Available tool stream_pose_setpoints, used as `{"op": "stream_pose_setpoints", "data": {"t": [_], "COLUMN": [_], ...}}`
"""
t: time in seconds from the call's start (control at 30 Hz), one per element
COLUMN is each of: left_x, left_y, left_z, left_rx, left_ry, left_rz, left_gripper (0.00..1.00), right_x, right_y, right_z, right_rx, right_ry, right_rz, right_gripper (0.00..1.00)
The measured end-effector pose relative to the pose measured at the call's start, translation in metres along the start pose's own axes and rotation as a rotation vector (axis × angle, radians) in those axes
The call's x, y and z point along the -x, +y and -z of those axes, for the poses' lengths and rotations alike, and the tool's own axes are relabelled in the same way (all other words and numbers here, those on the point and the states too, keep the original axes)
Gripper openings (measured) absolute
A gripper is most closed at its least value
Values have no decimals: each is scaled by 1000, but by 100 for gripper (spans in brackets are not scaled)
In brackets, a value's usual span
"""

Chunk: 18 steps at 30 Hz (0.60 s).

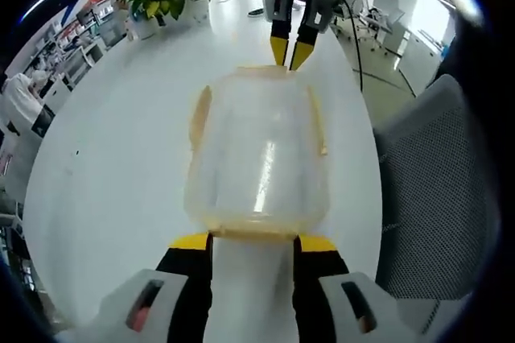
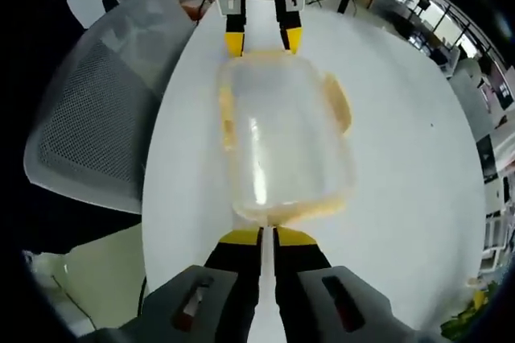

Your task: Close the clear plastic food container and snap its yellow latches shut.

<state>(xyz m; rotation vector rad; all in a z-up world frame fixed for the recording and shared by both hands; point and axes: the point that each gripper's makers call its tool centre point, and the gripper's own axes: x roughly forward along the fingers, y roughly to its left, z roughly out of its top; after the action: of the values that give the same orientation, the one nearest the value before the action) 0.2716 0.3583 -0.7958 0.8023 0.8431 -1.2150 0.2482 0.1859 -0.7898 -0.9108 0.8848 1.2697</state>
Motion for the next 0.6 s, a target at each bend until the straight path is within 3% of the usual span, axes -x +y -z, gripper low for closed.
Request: {"op": "stream_pose_setpoints", "data": {"t": [0.17,0.27,0.33,0.43,0.6], "left_x": [-1,0,1,5,14], "left_y": [1,-2,-1,0,0], "left_z": [4,5,7,11,10], "left_rx": [4,21,25,64,222], "left_ry": [15,10,16,13,-50], "left_rz": [5,19,10,0,-3], "left_gripper": [32,25,26,26,28], "right_x": [-2,-1,-1,2,11], "right_y": [5,2,0,0,-4], "right_z": [-1,0,1,1,-3], "right_rx": [4,-36,-57,-129,-301], "right_ry": [1,-13,-14,-40,-125], "right_rz": [-3,6,10,7,10], "right_gripper": [1,1,3,4,7]}}
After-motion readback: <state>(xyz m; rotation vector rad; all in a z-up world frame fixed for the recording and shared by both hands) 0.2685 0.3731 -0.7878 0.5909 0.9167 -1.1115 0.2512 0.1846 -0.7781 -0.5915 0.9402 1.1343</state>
